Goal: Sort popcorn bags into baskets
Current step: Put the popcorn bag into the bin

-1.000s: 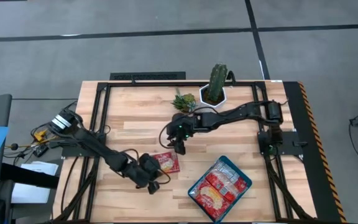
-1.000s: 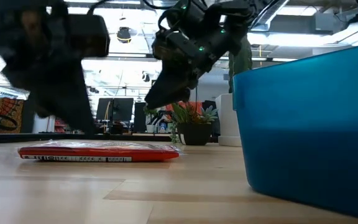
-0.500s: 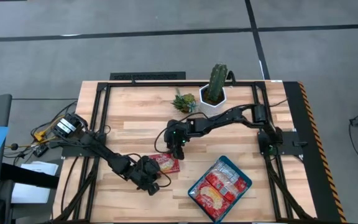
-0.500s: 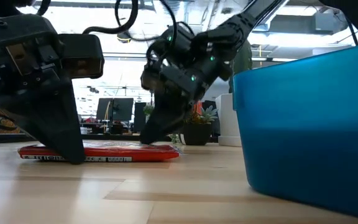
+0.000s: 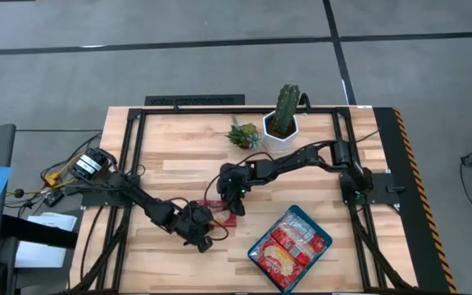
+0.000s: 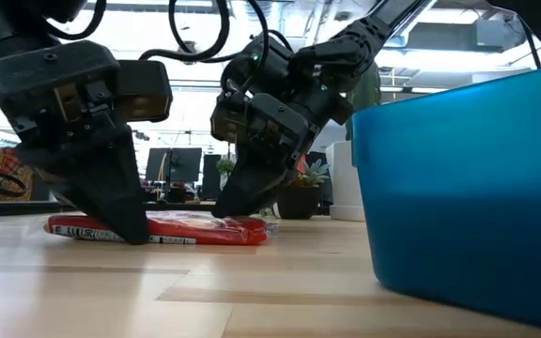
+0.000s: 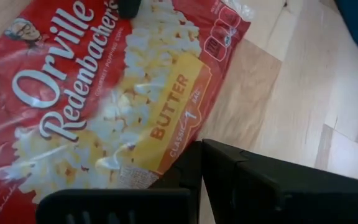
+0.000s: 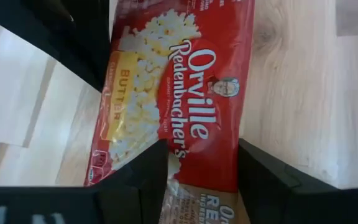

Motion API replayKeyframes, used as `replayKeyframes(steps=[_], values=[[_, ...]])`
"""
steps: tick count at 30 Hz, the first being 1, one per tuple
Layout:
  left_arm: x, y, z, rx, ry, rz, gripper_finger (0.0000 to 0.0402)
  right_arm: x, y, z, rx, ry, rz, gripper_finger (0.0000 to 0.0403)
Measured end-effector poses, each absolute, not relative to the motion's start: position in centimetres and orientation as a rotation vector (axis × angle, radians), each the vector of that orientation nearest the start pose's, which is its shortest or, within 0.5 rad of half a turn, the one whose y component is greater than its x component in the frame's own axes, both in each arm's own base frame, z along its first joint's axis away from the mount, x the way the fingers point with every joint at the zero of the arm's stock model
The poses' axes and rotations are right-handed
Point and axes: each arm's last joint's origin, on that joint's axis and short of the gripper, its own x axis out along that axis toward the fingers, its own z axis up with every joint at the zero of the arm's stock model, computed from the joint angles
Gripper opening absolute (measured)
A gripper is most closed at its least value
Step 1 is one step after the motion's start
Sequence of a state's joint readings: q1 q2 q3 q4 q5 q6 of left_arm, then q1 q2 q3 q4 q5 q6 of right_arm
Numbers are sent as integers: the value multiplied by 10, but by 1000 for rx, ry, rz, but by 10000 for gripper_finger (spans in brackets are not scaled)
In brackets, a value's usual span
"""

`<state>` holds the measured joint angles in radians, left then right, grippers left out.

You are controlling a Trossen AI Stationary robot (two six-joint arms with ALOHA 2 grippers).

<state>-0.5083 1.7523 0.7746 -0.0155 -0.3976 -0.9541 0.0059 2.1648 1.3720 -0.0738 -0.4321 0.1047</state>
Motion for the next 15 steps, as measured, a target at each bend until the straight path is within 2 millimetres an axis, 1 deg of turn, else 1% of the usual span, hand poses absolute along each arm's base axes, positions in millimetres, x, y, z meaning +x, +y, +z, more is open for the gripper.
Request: replayKeyframes(steps=[3,5,7,13,15], values=[[275,-138,115,-448,822,310,0,443,21,118,267,878,364,187],[275,-138,115,-449,819,313,0,443,23,118,256,879,349,170],[275,-138,115,-456,819,317,0,443,24,118,266,882,335,142],[275,-139,115,-463,815,319,0,443,19,118,332,900,318,26],[275,-139,115,-468,813,322,0,442,17,118,351,906,304,18]])
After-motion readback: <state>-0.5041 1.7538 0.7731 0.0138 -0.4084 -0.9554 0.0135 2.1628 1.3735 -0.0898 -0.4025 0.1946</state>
